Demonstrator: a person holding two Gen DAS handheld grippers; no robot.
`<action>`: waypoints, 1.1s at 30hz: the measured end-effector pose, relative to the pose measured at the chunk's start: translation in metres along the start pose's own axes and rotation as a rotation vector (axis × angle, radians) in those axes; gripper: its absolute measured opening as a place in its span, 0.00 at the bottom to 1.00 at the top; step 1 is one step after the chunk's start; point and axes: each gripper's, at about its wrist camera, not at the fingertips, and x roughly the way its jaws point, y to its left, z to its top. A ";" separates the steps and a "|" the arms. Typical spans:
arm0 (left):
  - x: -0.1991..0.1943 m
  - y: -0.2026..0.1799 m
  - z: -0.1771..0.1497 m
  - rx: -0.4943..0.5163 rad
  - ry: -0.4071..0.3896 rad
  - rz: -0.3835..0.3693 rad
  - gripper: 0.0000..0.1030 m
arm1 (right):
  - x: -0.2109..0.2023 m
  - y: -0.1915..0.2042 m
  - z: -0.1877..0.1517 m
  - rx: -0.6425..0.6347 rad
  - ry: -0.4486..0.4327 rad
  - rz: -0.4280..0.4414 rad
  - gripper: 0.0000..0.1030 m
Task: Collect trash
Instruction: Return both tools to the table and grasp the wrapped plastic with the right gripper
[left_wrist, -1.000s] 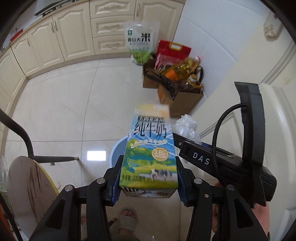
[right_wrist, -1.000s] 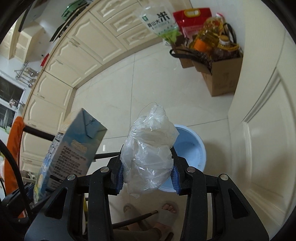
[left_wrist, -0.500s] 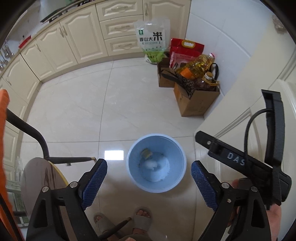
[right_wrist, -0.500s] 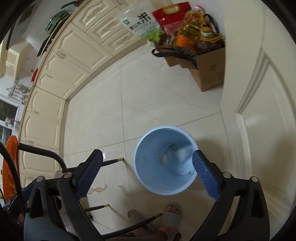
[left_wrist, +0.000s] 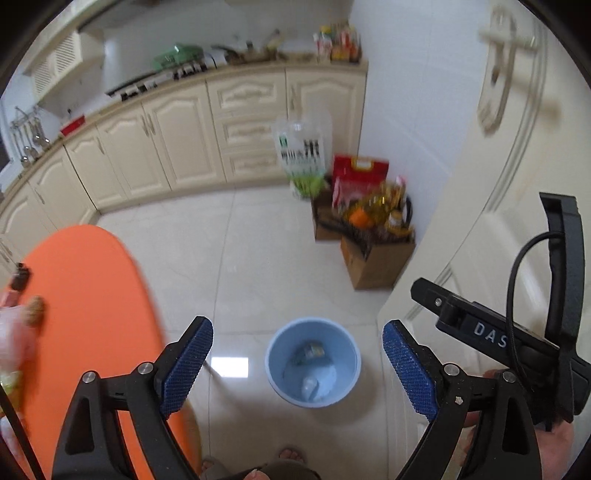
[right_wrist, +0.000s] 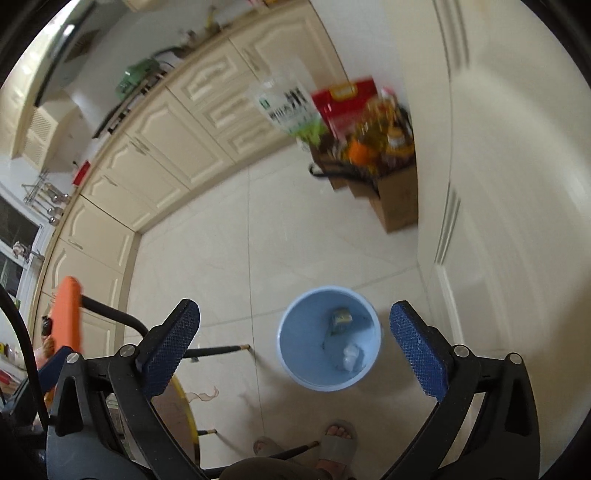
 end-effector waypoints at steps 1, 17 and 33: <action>-0.013 0.007 -0.005 -0.007 -0.019 0.003 0.88 | -0.013 0.010 -0.001 -0.015 -0.017 0.007 1.00; -0.253 0.159 -0.179 -0.207 -0.344 0.181 0.98 | -0.182 0.241 -0.107 -0.397 -0.227 0.114 1.00; -0.391 0.187 -0.361 -0.426 -0.439 0.422 0.99 | -0.239 0.396 -0.232 -0.681 -0.293 0.231 1.00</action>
